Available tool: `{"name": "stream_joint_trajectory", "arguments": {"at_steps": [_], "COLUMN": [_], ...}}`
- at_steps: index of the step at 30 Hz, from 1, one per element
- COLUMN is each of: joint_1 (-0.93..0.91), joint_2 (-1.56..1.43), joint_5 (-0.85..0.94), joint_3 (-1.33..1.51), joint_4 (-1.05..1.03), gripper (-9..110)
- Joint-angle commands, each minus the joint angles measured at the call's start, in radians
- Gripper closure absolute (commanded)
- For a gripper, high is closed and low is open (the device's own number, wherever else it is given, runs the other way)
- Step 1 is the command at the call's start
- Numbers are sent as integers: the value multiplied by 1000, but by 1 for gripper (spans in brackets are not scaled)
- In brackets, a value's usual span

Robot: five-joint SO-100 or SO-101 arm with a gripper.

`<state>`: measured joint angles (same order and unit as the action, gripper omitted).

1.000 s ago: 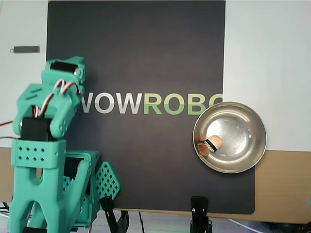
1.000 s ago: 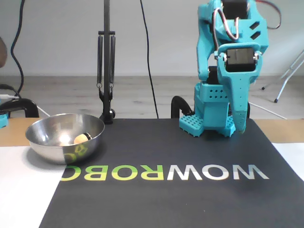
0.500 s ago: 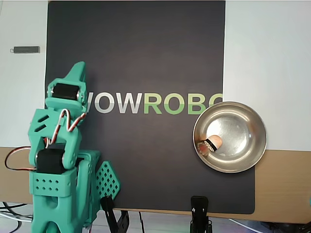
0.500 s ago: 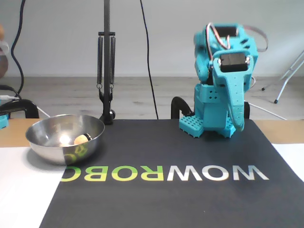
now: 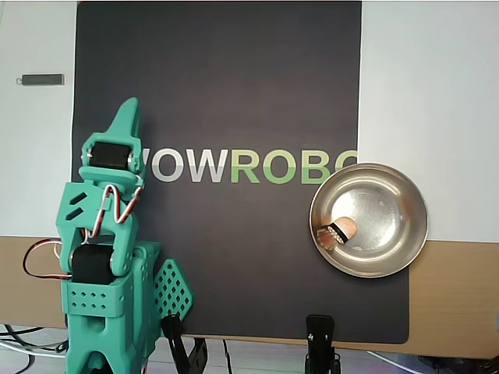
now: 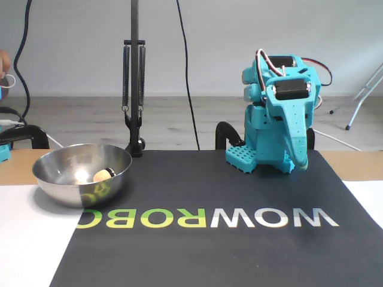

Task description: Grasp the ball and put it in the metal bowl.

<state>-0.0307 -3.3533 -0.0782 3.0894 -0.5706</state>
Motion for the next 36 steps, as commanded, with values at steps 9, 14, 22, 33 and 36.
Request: {"name": "stream_joint_trajectory", "arguments": {"at_steps": [9, 14, 22, 33, 36], "joint_1": [5, 0, -2, -2, -2], "joint_2": [-52, -52, -54, -54, -54], "joint_5": [6, 43, 121, 126, 126], "joint_3": [35, 35, 37, 37, 37], "joint_4": [-133, -190, -241, -242, -242], "gripper": [101, 101, 101, 101, 101]}}
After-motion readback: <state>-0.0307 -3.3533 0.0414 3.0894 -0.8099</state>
